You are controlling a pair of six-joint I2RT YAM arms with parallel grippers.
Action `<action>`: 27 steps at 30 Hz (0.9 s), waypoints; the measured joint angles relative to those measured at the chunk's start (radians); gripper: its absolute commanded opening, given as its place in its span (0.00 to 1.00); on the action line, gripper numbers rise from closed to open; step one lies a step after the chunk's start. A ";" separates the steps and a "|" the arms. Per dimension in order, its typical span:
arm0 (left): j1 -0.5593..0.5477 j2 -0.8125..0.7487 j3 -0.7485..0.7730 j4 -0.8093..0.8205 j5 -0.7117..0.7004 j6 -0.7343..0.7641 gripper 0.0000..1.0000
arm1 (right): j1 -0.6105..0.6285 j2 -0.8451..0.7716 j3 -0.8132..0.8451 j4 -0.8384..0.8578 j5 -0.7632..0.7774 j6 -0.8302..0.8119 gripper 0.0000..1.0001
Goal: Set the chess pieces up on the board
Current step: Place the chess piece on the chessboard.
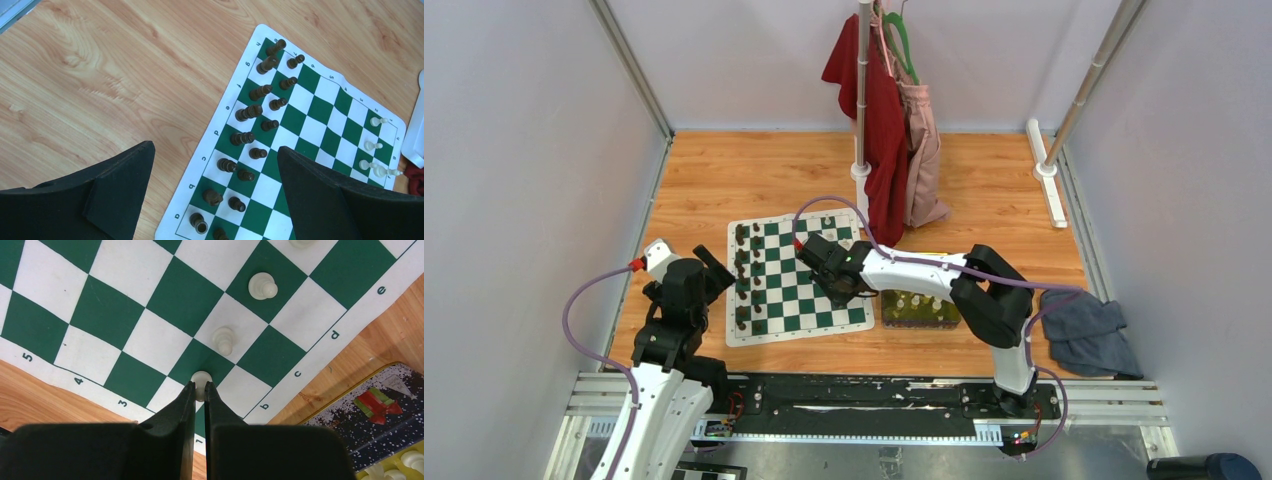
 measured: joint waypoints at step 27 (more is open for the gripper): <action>0.000 0.004 0.000 0.000 0.000 0.000 1.00 | 0.000 0.020 0.016 0.010 -0.005 -0.001 0.19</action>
